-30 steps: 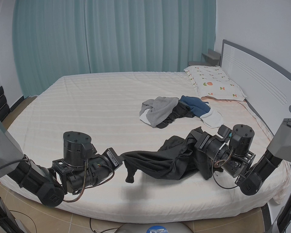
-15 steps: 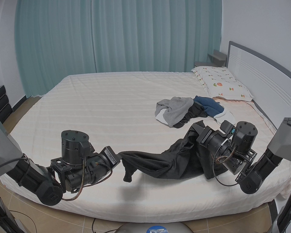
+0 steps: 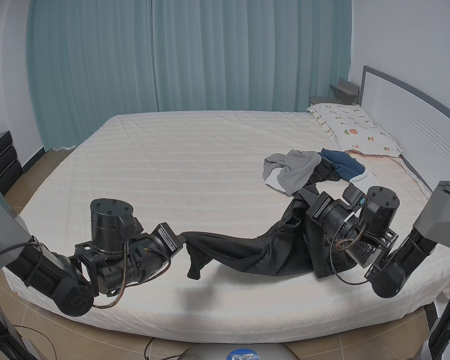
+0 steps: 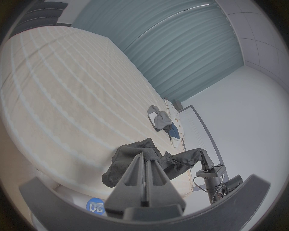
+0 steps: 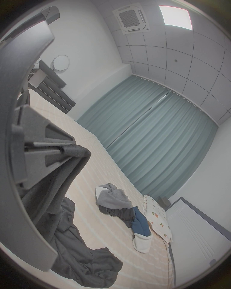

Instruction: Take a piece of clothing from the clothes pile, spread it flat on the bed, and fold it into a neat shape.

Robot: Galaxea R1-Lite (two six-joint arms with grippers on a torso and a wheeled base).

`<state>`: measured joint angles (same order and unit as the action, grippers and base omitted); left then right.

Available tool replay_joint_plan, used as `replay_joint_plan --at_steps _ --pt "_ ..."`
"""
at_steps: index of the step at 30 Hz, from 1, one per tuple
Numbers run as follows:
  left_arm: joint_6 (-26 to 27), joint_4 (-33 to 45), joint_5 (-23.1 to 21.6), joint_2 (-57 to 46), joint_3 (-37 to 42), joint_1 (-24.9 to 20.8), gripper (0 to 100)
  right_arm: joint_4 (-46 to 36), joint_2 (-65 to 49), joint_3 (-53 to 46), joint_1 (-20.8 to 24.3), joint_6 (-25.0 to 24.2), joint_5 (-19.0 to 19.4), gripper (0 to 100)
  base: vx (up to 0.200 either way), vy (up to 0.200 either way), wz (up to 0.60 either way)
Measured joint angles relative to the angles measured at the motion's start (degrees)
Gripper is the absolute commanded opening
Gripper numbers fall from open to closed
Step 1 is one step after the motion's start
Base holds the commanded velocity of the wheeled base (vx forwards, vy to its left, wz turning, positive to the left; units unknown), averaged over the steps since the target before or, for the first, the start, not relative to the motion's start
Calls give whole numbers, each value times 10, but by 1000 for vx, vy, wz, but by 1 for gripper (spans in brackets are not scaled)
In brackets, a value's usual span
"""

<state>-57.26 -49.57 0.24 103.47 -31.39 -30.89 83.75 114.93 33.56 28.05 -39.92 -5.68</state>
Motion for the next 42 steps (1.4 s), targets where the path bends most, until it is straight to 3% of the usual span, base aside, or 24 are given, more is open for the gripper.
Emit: replay_joint_plan --at_steps 18,33,37,42 --pt "0 1 0 3 0 1 0 0 1 1 3 -5 0 0 0 200 0" --pt "0 0 0 1 -1 6 0 -3 9 5 28 20 0 0 0 0 0" --pt "1 0 0 -1 -2 12 0 -5 6 12 39 55 0 0 -200 0 0" --pt "1 4 0 -7 -1 13 0 -5 -17 -11 44 62 -1 0 -200 0 0"
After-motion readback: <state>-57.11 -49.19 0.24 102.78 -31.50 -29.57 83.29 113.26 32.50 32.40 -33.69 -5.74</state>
